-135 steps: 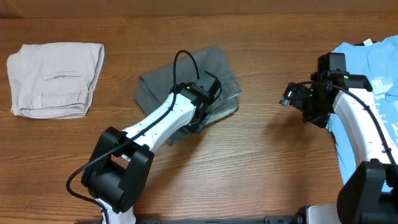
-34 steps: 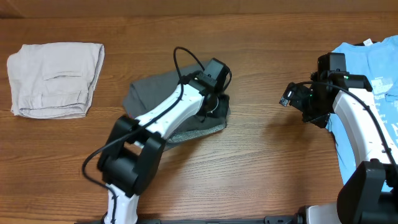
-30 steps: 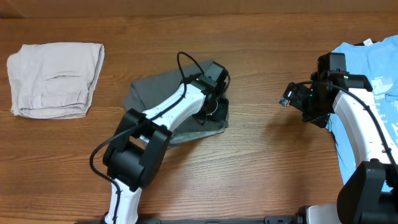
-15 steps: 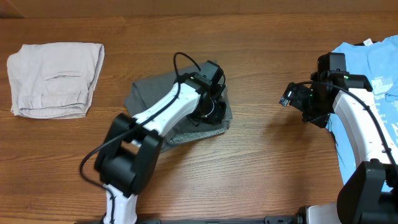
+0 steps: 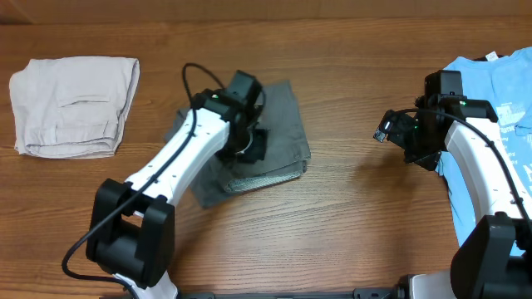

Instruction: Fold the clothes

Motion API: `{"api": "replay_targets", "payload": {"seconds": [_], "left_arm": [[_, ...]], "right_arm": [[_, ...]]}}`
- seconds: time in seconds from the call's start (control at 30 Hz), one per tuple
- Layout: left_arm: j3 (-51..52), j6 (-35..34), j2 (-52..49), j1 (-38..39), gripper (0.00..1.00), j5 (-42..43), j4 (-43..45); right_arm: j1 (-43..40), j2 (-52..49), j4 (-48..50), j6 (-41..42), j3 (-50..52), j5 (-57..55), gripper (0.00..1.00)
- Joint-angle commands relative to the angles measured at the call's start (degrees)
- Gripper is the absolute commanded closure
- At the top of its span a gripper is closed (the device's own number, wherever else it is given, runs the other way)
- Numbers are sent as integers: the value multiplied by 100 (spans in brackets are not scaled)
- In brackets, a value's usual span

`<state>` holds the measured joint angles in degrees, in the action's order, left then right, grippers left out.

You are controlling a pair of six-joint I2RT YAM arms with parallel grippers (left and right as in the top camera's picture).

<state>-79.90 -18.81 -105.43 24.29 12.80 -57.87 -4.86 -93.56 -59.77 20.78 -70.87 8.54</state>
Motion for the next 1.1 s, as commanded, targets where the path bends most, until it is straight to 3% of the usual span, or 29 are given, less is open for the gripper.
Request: {"api": "replay_targets", "payload": {"seconds": [0.0,0.3,0.5,1.07], "left_arm": [[514,-291,-205,-184,96,-190,59],[1604,-264,-214,-623,96,-138,179],[1445,87,-203,-638,96,-142,286],[1054,35,-203,-638,96,-531,-448]], "right_arm": [[-4,28,11,-22,-44,-59,0],[-4,28,11,-22,-44,-61,0],[-4,26,11,-22,-44,-59,0],[-4,26,11,-22,-44,-59,0]]}}
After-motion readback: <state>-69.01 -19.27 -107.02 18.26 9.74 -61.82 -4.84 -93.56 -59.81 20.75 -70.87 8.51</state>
